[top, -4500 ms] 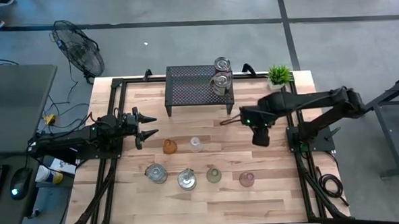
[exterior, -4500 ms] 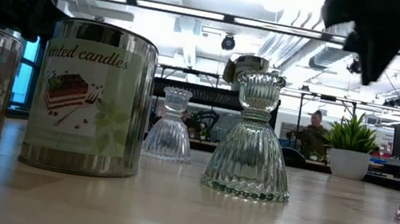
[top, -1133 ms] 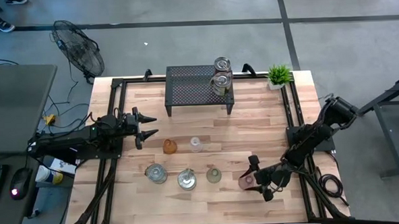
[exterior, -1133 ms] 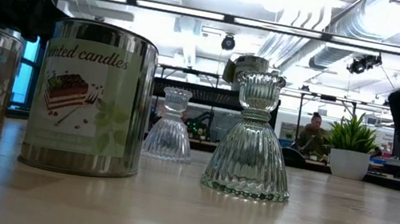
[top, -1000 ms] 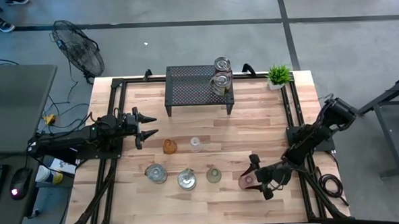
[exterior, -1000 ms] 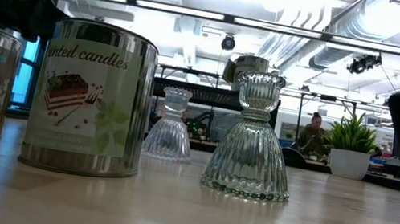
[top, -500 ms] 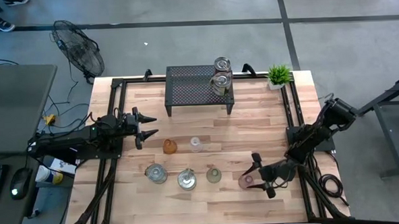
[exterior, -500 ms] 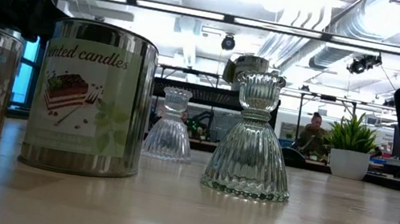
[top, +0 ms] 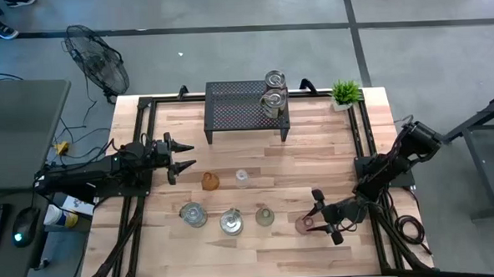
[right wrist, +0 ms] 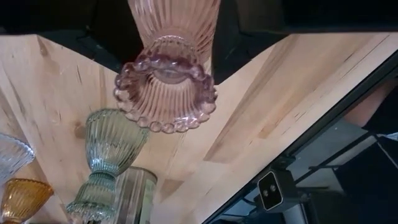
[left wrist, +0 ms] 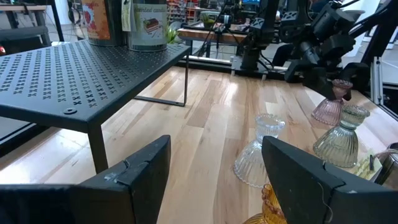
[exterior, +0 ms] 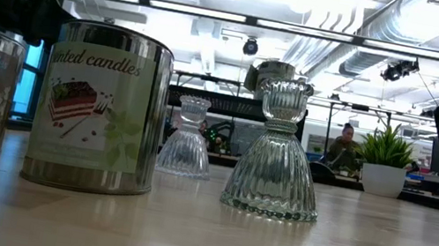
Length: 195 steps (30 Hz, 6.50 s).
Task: Pick & Place candle stick holders
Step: Put the pink glass candlestick on the shelf
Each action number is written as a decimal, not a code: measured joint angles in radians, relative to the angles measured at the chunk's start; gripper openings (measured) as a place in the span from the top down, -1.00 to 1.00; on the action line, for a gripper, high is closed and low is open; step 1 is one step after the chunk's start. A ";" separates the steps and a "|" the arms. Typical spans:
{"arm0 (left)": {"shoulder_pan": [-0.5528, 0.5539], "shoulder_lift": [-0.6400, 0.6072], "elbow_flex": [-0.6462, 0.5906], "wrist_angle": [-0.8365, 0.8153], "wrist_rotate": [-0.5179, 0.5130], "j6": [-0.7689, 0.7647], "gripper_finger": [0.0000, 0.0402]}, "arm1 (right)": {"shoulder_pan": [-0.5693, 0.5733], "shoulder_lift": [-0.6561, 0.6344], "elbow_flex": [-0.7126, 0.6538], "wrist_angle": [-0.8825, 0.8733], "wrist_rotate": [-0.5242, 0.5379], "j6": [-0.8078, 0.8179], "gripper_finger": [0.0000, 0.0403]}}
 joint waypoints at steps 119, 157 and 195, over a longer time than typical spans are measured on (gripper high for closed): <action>-0.013 1.412 1.114 -0.204 0.203 0.689 -0.24 | -0.820 -0.100 0.128 -0.189 -0.534 -0.155 0.44; -0.229 1.608 1.349 -0.420 -0.042 1.067 -0.24 | -0.902 -0.100 0.431 -0.585 -0.746 -0.357 0.44; -0.251 1.638 1.349 -0.382 -0.205 1.093 -0.24 | -0.923 -0.100 0.430 -0.596 -0.772 -0.356 0.44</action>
